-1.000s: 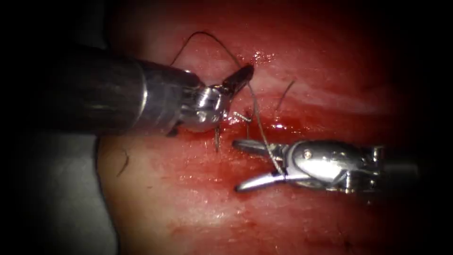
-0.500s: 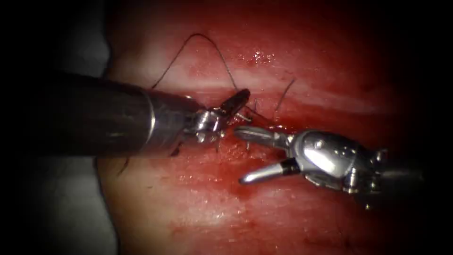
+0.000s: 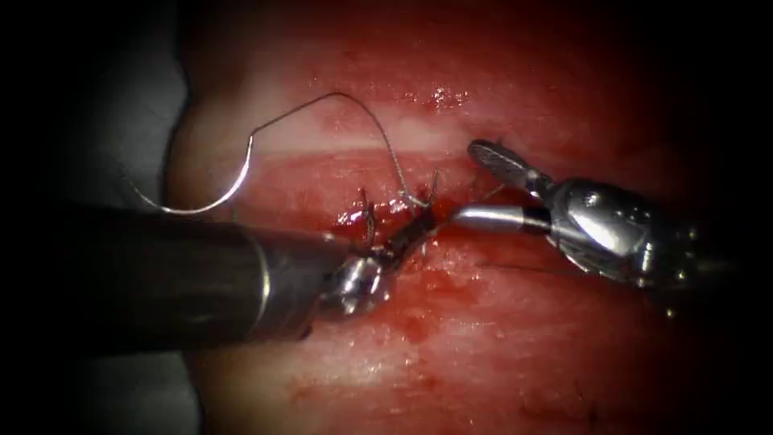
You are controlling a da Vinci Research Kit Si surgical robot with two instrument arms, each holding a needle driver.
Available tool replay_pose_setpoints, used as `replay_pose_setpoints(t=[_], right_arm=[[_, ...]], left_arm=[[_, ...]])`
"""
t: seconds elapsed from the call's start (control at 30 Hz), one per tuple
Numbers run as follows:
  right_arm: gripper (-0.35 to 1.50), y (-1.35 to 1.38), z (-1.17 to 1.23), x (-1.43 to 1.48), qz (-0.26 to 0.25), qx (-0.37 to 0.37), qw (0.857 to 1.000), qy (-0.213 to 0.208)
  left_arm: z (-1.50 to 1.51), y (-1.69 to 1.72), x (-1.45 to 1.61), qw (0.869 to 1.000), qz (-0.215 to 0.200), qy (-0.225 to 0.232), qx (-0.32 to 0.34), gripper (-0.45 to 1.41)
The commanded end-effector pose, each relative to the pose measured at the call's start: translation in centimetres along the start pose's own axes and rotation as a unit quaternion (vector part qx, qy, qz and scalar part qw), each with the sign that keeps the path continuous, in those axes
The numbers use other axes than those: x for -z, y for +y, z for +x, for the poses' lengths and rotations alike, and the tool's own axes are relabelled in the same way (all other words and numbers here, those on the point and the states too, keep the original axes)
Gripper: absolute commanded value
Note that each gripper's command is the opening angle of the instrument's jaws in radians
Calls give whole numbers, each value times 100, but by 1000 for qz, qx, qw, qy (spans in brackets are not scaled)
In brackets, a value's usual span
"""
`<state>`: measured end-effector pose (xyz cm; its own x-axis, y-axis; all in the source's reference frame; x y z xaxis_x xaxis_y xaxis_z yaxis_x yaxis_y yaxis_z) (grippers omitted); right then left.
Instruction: Wound Closure
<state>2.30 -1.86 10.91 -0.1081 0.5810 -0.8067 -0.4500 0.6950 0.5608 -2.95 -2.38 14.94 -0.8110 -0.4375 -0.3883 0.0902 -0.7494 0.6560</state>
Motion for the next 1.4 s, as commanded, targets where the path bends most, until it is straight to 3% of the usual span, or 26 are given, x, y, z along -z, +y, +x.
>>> replay_pose_setpoints(t=[0.03, 0.27, 0.5, 0.7, 0.97, 1.23, 1.33, 1.4], right_arm=[[84, -2, -15, 3, -14, -9, 1000, -11], [78, 8, -48, 9, -64, -48, 995, -58], [71, 33, -66, 8, -117, -94, 985, -83], [74, 51, -83, 4, -154, -112, 975, -114], [74, 63, -97, 1, -161, -110, 974, -116], [71, 63, -96, -28, -153, -115, 975, -114], [-35, 59, -99, -33, -157, -117, 974, -114], [-35, 53, -100, -32, -170, -93, 974, -116]], left_arm=[[8, 10, 1, 1000, -3, -3, 1, -45], [35, 8, 16, 999, -8, -31, 4, -45], [38, 8, 15, 999, -8, -37, 5, -45], [39, 2, -2, 999, -38, -9, 33, -45], [27, 1, -16, 998, -47, 2, 40, -45], [15, 4, -20, 998, -48, 7, 43, -45], [8, 3, -20, 998, -48, 7, 42, -45], [2, 2, -19, 998, -49, 2, 40, -45]])
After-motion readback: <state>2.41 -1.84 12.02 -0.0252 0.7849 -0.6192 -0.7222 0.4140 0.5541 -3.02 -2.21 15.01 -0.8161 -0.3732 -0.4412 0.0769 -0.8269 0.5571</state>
